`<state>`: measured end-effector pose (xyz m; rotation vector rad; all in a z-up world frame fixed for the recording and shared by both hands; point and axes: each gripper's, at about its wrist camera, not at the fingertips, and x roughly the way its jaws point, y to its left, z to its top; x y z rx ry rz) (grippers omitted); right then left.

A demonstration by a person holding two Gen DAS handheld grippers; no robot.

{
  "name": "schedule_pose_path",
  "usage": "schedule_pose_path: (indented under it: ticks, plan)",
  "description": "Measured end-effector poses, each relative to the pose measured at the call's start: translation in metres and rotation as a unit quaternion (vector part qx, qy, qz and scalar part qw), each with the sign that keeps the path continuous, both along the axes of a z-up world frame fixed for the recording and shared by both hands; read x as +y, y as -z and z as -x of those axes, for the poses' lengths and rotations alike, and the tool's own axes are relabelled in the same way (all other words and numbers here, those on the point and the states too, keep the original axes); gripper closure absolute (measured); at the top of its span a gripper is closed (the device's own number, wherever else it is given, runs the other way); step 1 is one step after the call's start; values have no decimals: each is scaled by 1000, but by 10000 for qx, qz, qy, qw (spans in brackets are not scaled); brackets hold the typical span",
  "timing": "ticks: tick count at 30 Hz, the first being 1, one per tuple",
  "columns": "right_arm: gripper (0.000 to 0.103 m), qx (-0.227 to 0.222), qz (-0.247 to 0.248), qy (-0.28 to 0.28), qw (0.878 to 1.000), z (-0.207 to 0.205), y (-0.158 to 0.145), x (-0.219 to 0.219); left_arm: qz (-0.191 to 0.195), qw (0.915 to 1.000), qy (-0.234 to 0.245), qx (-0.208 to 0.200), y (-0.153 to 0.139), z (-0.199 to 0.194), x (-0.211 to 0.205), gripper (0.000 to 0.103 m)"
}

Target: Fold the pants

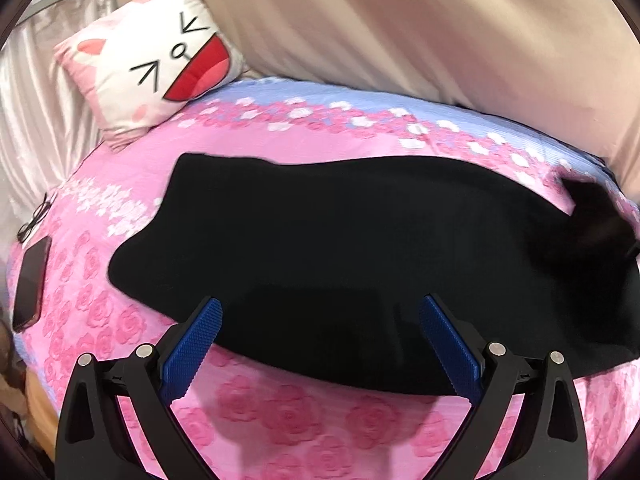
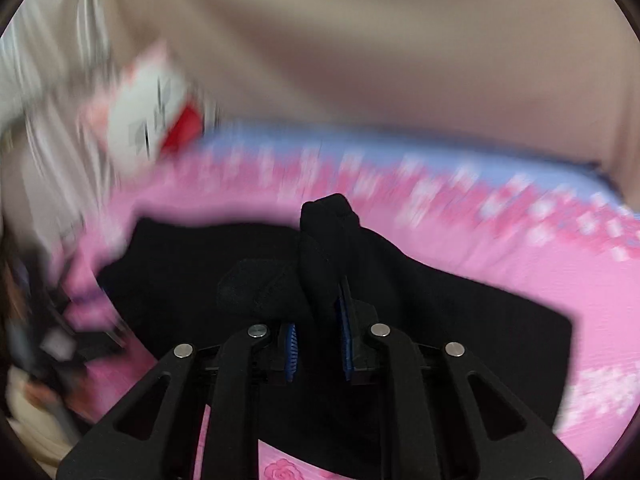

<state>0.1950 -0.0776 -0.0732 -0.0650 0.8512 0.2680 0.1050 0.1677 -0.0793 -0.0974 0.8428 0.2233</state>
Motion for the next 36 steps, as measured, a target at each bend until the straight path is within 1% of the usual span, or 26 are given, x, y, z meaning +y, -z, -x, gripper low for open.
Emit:
schedule_pose_path:
  ticks: [1, 2, 3, 4, 5, 6, 8, 12, 14, 16, 17, 19, 20, 21, 22, 23, 24, 25, 27, 28, 29, 30, 31, 32, 34, 36]
  plan:
    - [85, 135, 134, -77, 9998, 0, 20, 9, 24, 10000, -44, 58, 3, 0, 5, 6]
    - [84, -114, 328, -62, 9994, 7, 26, 15, 37, 9999, -57, 106, 5, 1, 10, 6]
    - [75, -446, 618, -122, 9970, 19, 24, 23, 32, 9999, -58, 136, 7, 1, 12, 6]
    - [65, -487, 754, -199, 9958, 26, 21, 26, 3, 9998, -53, 171, 10, 2, 15, 6]
    - [40, -506, 707, -256, 9959, 31, 17, 26, -16, 9998, -48, 194, 12, 2, 17, 6]
    - [30, -625, 472, -308, 9965, 40, 8, 21, -15, 9998, -37, 212, 14, 1, 18, 6]
    - [30, -711, 233, -219, 9970, 50, -6, 9, 54, 9997, -12, 228, 17, 0, 21, 6]
    - [30, -817, 166, 28, 9965, 57, -22, -12, 134, 9997, 36, 197, 18, -3, 21, 6]
    - [29, -817, 378, -239, 9957, 55, -20, -5, 184, 9997, 55, 169, 18, -5, 20, 6]
    - [26, -960, 843, -658, 9896, 54, -14, 15, 199, 9996, 80, 156, 17, -5, 19, 6]
    - [22, -1050, 1055, -877, 9850, 54, -10, 26, 193, 9997, 85, 143, 17, -5, 19, 6]
    - [21, -1165, 1628, -1304, 9710, 49, 3, 50, 175, 9997, 66, 127, 15, -5, 19, 6]
    - [26, -1095, 1803, -1464, 9665, 41, 8, 59, 184, 9998, 37, 120, 14, -5, 20, 6]
    - [57, -807, 1911, -1576, 9655, 26, 18, 65, 198, 9997, 21, 117, 14, -6, 22, 6]
    - [73, -564, 1959, -1491, 9676, 14, 23, 64, 224, 9997, 3, 106, 13, -5, 24, 6]
    - [82, -556, 1831, -1283, 9731, 7, 20, 58, 241, 9997, -12, 100, 12, -5, 26, 6]
    - [83, -792, 1195, -811, 9863, 2, -4, 40, 248, 9996, -37, 92, 10, -4, 29, 6]
    - [83, -940, 772, -486, 9914, 1, -21, 27, 250, 9996, -72, 53, 8, -1, 33, 6]
    - [83, -1383, -312, 155, 9898, 11, -57, -7, 238, 9996, -147, -17, 4, 3, 41, 6]
    - [83, -1433, -545, 175, 9880, 14, -61, -11, 252, 9995, -189, -46, 4, 5, 44, 6]
    - [81, -1308, -466, 33, 9903, 15, -55, -4, 282, 9993, -232, -34, 5, 5, 48, 6]
    - [69, -734, 11, -426, 9964, 8, -28, 18, 321, 9992, -247, -17, 6, 3, 49, 6]
    - [67, -207, 415, -777, 9959, 6, 0, 35, 377, 9990, -245, 16, 8, 1, 51, 6]
    - [68, 52, 452, -954, 9944, 12, 21, 42, 395, 9989, -237, 63, 10, -1, 51, 6]
    - [67, -27, 65, -841, 9964, 24, 24, 32, 343, 9991, -209, 129, 11, -1, 51, 6]
    - [67, -231, -623, -554, 9962, 32, 9, 3, 262, 9994, -206, 104, 10, 3, 52, 6]
